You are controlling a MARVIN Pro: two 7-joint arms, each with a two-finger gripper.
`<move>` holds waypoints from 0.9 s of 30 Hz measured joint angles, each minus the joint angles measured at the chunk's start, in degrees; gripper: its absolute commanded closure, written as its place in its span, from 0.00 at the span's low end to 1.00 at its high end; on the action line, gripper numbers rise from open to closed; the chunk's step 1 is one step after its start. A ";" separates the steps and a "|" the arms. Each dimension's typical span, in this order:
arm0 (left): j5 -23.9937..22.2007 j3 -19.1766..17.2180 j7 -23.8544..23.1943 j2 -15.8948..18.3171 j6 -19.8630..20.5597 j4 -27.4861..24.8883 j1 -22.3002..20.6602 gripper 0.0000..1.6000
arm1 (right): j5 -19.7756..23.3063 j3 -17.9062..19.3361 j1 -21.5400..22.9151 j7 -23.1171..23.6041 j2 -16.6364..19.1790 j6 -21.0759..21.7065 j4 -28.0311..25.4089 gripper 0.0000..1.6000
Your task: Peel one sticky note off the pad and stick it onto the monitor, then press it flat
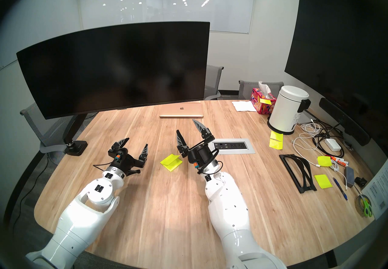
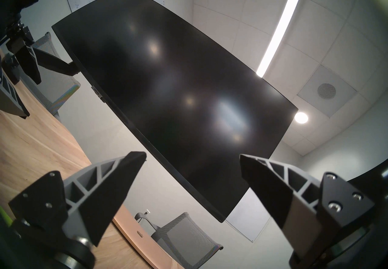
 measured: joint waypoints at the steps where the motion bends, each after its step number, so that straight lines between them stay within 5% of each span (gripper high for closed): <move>1: 0.00 0.00 0.00 0.00 0.00 0.00 0.00 0.00 | 0.00 -0.01 0.00 0.00 0.01 0.00 0.00 0.00; 27: 0.00 0.00 -0.01 -0.01 0.01 0.02 0.02 0.00 | 0.00 -0.06 -0.04 0.00 0.07 0.04 0.02 0.00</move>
